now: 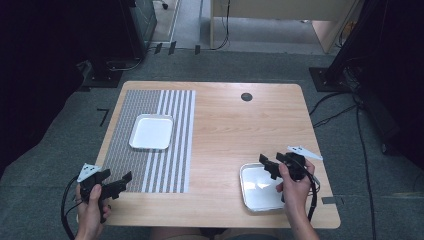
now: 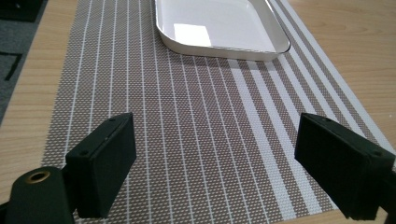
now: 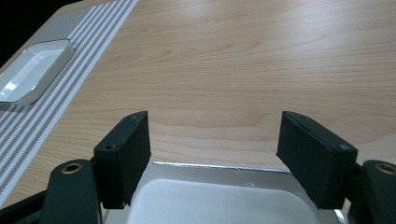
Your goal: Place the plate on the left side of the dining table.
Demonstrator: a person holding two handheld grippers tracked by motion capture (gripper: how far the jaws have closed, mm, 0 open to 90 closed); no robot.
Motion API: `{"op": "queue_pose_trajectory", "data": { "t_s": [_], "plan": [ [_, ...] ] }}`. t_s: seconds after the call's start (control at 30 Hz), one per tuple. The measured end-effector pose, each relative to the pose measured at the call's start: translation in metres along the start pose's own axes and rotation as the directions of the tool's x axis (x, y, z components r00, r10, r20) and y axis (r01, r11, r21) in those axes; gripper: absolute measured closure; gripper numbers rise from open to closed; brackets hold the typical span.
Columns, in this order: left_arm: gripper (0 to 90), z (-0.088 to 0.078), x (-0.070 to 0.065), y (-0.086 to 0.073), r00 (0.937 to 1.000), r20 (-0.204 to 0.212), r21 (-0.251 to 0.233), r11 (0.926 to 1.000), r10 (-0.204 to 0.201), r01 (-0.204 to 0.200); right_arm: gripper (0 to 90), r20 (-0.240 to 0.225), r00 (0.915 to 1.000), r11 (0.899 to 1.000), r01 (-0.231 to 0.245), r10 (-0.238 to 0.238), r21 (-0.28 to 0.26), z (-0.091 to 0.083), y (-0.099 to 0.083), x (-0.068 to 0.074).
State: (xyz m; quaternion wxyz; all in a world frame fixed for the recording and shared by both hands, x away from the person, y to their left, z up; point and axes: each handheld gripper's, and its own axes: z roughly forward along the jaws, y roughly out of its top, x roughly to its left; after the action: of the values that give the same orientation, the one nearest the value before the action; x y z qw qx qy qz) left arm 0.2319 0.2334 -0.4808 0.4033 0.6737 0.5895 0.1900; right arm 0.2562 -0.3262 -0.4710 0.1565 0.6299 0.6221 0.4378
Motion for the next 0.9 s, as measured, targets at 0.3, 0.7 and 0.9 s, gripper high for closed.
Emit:
{"op": "queue_pose_trajectory", "data": {
  "t_s": [0.3, 0.7, 0.9],
  "plan": [
    [12.5, -0.001, 0.005, -0.013, 0.9997, -0.02, 0.014, 0.9998, 0.012, -0.012, 26.1, 0.069, 0.9975, 0.999, -0.013, 0.015, -0.032, -0.029, -0.007, -0.032],
    [12.5, -0.01, 0.026, -0.021, 0.9978, -0.065, 0.016, 0.9998, -0.007, 0.008, 25.9, 0.14, 0.9888, 0.998, -0.046, 0.051, -0.039, -0.05, -0.026, -0.07],
    [12.5, -0.011, 0.037, -0.027, 0.9957, -0.091, 0.03, 0.9994, -0.016, 0.018, 25.9, 0.168, 0.9832, 0.997, -0.064, 0.07, -0.045, -0.059, -0.035, -0.085]
  ]
}}
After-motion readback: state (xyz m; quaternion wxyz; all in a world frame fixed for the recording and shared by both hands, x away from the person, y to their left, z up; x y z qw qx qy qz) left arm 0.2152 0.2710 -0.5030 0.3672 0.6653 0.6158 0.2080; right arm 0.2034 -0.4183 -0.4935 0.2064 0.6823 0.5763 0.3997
